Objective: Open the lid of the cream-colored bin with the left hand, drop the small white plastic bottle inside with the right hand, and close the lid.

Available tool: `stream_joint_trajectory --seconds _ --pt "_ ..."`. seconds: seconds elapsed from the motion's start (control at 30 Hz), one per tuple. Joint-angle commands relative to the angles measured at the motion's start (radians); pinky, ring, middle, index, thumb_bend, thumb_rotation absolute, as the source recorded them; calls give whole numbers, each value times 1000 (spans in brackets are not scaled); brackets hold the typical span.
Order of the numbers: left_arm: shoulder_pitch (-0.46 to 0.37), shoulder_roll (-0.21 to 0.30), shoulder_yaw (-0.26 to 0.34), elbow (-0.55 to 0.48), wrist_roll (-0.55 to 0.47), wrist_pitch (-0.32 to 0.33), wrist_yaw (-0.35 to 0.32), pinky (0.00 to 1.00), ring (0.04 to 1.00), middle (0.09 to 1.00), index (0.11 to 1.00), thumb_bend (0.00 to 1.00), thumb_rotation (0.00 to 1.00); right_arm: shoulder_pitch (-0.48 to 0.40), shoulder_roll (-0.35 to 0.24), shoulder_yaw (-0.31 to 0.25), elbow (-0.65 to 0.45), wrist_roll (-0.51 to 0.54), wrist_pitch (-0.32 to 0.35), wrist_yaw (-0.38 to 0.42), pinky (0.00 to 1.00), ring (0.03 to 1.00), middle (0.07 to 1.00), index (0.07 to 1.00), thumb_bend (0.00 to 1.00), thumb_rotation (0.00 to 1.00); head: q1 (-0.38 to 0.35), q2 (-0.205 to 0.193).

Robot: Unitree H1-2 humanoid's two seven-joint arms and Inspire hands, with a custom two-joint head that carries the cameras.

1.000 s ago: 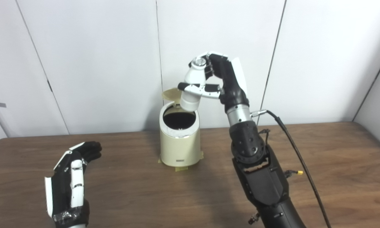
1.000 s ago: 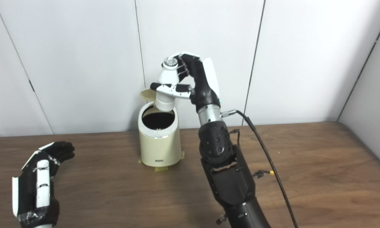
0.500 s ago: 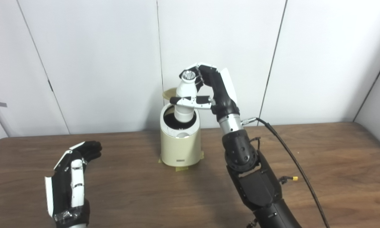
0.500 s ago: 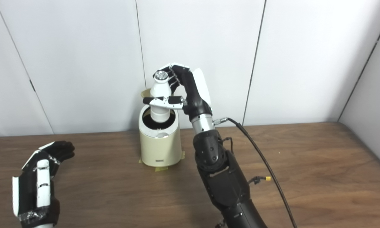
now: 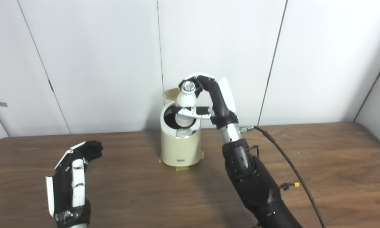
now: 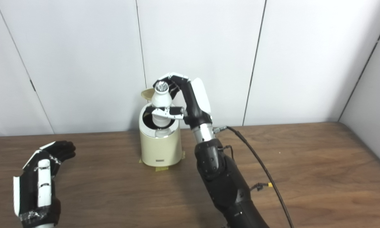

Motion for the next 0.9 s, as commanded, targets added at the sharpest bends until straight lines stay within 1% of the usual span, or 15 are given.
stream_joint_trajectory --seconds 0.0,0.1,0.17,0.27,0.33,0.5,0.7,0.87 --pt "-30 -2 -8 -34 15 -34 -1 662 676 658 633 291 734 -73 -10 6 -2 -30 -69 -47 392 457 478 482 521 0 0 0" --pt "-27 -3 -9 -35 14 -32 -1 673 677 656 631 296 733 -85 -25 39 37 -52 -89 -102 432 472 479 475 520 0 2 0" --pt "-27 -5 -9 -36 14 -34 0 676 676 654 629 298 732 -93 -41 75 62 -67 -90 -149 446 480 481 470 519 0 5 0" --pt "-25 -8 -11 -41 10 -27 1 672 675 655 629 300 727 -107 -68 142 106 -82 -90 -234 448 487 486 463 518 0 5 0" --pt "-24 -7 -12 -42 11 -27 -1 675 675 654 630 302 728 -114 -82 182 126 -80 -90 -278 447 487 486 463 518 0 7 0" --pt "-23 -9 -15 -41 12 -32 -1 653 667 649 623 289 725 -129 -104 262 161 -78 -90 -365 435 480 483 470 519 0 10 -1" --pt "-22 -19 -17 -55 23 -15 8 663 670 648 623 284 719 -148 -116 319 191 -73 -90 -437 442 480 480 473 519 0 14 -2" --pt "-22 -19 -17 -53 23 -24 7 661 667 646 621 284 717 -163 -123 354 216 -69 -90 -475 439 483 481 472 519 0 19 -1"
